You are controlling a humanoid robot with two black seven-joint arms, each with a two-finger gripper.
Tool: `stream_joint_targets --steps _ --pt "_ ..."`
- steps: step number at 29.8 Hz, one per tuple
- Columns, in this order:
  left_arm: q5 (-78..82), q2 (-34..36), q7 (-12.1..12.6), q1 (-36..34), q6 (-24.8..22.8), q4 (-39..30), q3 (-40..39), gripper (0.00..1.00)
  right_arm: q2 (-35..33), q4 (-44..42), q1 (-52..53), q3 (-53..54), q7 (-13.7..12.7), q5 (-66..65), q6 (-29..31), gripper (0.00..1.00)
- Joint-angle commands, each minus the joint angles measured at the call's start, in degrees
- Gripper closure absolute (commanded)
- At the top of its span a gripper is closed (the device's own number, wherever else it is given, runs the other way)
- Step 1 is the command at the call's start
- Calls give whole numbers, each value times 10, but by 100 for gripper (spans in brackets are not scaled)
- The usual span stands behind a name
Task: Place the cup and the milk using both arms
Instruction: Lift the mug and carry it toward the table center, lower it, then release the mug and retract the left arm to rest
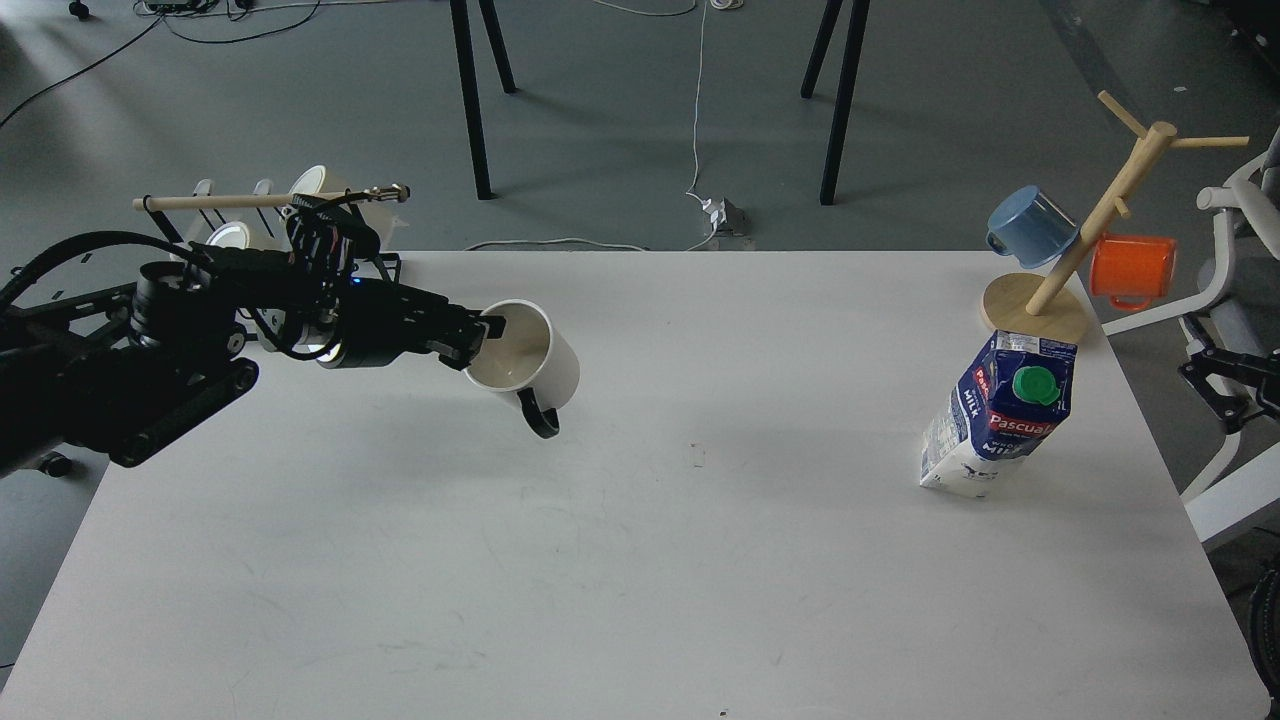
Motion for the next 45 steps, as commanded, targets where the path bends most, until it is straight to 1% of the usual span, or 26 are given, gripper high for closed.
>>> stream_joint_targets --steps 1,4,15,23,29,33,36,37,39,42,45 --pt "0 -42 0 18 -3 9 0 96 -3 -13 0 3 0 0 0 2" --pt "0 -62 0 38 -3 11 -1 96 -3 -15 0 3 0 0 0 2" --pt "0 -82 0 75 0 11 -7 94 -3 -16 0 2 0 0 0 2" --pt "0 -91 0 81 2 11 -6 86 -4 -16 -1 2 0 0 0 3" --pt "0 -88 0 88 4 10 -7 83 -4 -16 -4 2 0 0 0 2" --pt "0 -81 0 92 4 8 -8 77 -2 -16 -5 2 0 0 0 2" --pt "0 -79 0 92 4 5 -8 69 0 -16 -5 2 0 0 0 3" --pt "0 -79 0 91 5 4 -9 64 0 -16 -5 2 0 0 0 2" --pt "-36 -79 0 90 5 4 -21 49 0 -16 -5 2 0 0 0 2" --pt "-105 -79 0 89 4 3 -39 39 0 -16 -5 2 0 0 0 2" --pt "-180 -73 0 89 2 0 -78 20 -1 -13 -9 3 -1 1 0 2"
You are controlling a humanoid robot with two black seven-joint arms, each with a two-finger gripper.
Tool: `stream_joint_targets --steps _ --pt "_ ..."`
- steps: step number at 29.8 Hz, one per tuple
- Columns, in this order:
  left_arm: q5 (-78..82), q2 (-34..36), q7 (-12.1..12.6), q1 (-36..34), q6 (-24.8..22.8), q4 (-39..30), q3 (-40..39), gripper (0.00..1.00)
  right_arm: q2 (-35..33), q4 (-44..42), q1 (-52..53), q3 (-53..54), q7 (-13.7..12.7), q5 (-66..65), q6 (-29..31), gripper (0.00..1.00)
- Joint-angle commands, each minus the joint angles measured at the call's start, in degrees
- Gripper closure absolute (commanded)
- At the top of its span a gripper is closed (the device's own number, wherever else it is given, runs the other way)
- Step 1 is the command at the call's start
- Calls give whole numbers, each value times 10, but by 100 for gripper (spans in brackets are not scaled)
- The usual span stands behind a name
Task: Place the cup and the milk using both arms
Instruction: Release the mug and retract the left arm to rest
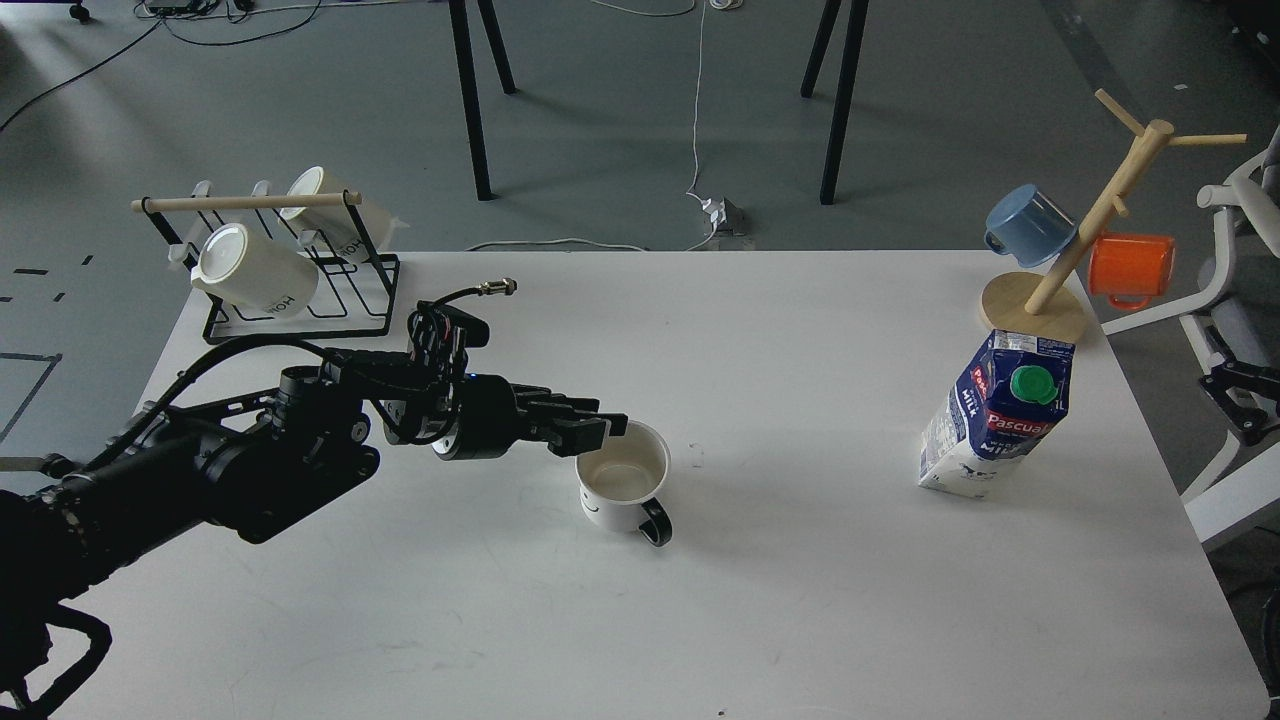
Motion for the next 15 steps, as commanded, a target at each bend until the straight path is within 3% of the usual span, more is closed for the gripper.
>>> stream_joint_targets --steps 1,6,12,15 --pt "-98 15 0 1 -4 -5 -48 19 -3 4 -10 1 -1 2 0 2" --pt "-294 59 0 5 -7 -30 -115 16 -25 7 -58 4 -2 5 0 3" --pt "-571 112 0 57 -15 -33 -206 7 -37 11 -142 4 -2 20 0 2" --pt "-667 129 0 82 -92 -33 -288 6 -25 56 -183 -4 -2 26 0 2"
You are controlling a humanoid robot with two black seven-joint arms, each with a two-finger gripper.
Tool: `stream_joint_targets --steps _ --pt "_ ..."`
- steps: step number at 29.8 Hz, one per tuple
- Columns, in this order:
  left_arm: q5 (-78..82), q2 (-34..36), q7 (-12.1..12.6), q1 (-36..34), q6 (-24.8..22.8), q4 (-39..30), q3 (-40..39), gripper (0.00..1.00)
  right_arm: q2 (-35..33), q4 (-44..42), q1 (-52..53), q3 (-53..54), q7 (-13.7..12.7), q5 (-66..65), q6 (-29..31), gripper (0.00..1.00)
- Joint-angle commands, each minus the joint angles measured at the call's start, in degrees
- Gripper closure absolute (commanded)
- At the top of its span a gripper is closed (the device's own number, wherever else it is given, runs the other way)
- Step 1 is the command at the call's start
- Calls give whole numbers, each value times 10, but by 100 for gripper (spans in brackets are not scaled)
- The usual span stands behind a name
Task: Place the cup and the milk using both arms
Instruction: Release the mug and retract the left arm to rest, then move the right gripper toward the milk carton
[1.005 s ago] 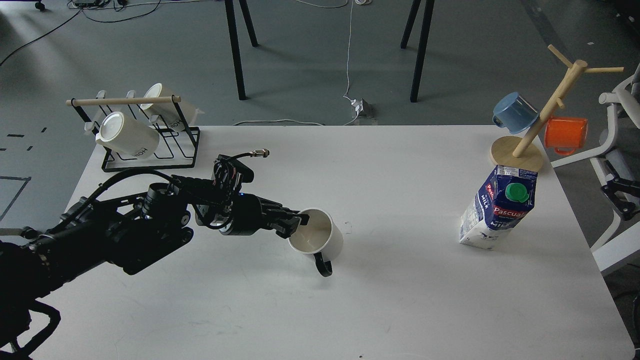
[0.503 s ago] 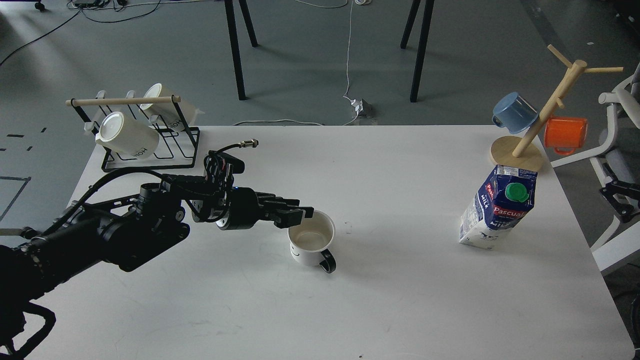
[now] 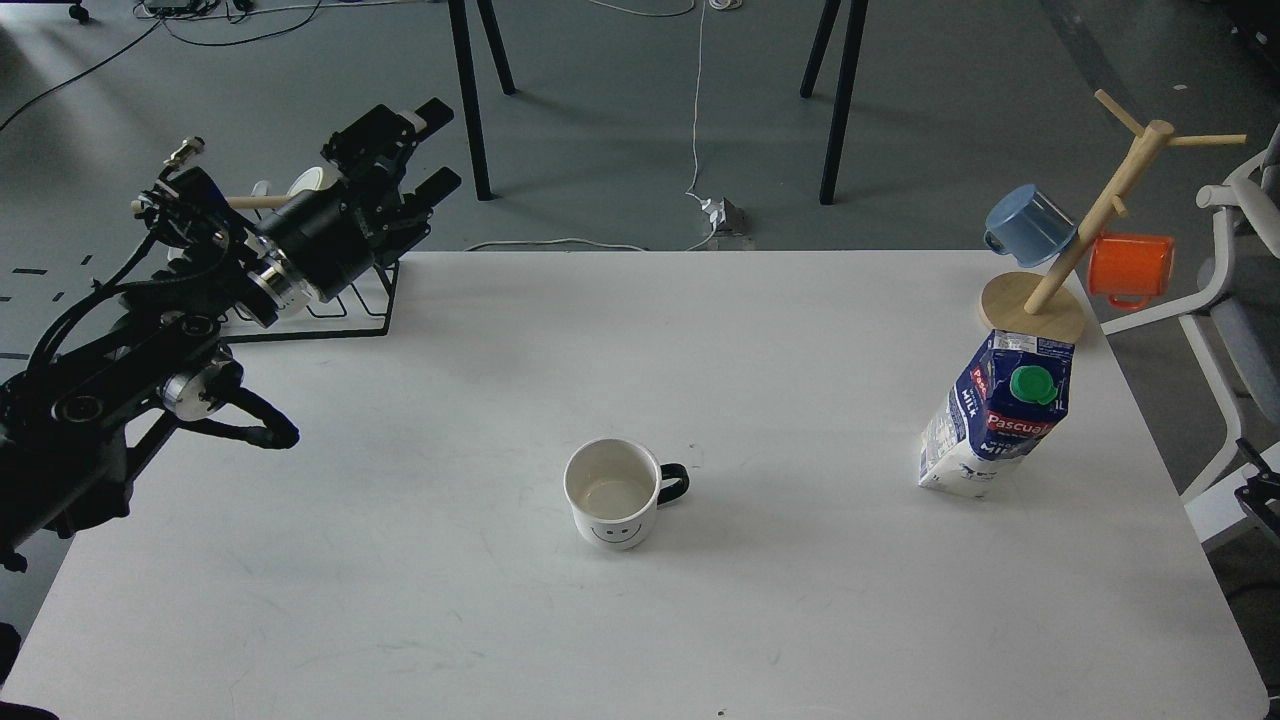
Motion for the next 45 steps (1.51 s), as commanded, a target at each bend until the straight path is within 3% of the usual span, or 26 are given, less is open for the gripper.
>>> stream_joint_targets --steps 1,5,17,28,45 --pt "-125 20 0 32 -94 2 -105 6 20 57 -48 -10 0 7 0 2" --pt "-229 32 0 78 -94 9 -198 1 79 123 -63 -31 0 3 0 2" --pt "-232 54 0 117 -94 9 -204 1 218 104 -7 -121 -1 -10 0 2" --pt "-232 51 0 120 -94 10 -203 1 234 89 65 -112 2 -9 0 2" --pt "-232 50 0 126 -94 28 -202 1 240 68 65 -101 1 -9 0 2"
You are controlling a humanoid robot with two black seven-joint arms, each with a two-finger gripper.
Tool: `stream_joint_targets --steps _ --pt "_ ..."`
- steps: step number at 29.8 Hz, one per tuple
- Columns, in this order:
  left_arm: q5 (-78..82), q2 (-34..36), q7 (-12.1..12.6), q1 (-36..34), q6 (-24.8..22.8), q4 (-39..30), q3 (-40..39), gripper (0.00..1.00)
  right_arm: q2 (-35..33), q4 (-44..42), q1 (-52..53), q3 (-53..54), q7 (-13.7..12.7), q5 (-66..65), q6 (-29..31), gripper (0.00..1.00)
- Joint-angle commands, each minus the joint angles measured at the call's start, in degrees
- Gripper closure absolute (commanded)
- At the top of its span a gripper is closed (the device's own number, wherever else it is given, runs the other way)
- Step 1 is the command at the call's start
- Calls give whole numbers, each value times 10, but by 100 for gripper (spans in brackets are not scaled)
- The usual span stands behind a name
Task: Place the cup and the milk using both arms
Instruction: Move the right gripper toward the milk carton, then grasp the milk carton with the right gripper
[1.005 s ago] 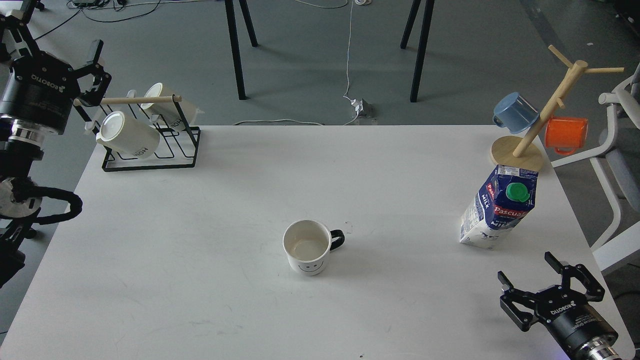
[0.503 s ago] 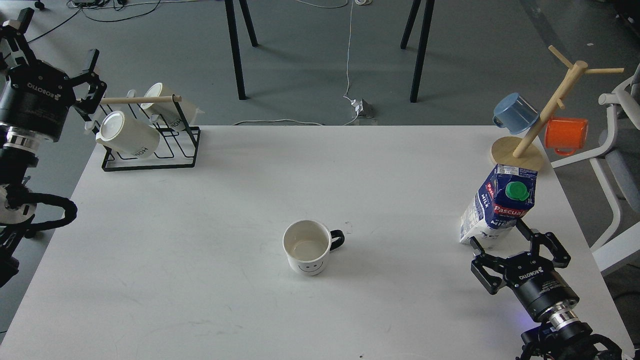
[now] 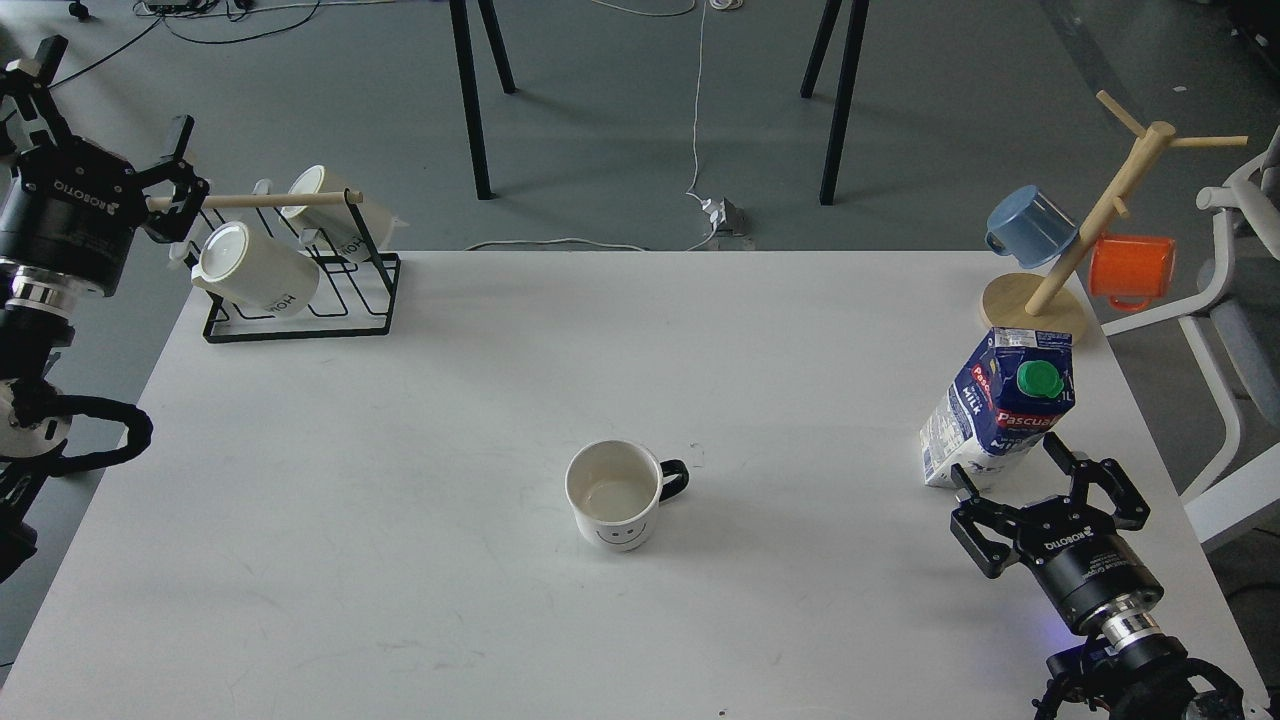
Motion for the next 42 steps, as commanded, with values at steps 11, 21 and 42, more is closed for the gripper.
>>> stream_joint_targets --steps 11,21,42 --pt "0 -1 0 1 0 9 1 1 0 -16 -6 32 0 5 0 2" --pt "0 -3 0 2 0 14 1 1 1 -33 13 33 -1 4 0 2" --pt "1 -7 0 2 0 27 2 1 47 -57 52 24 -3 1 0 2"
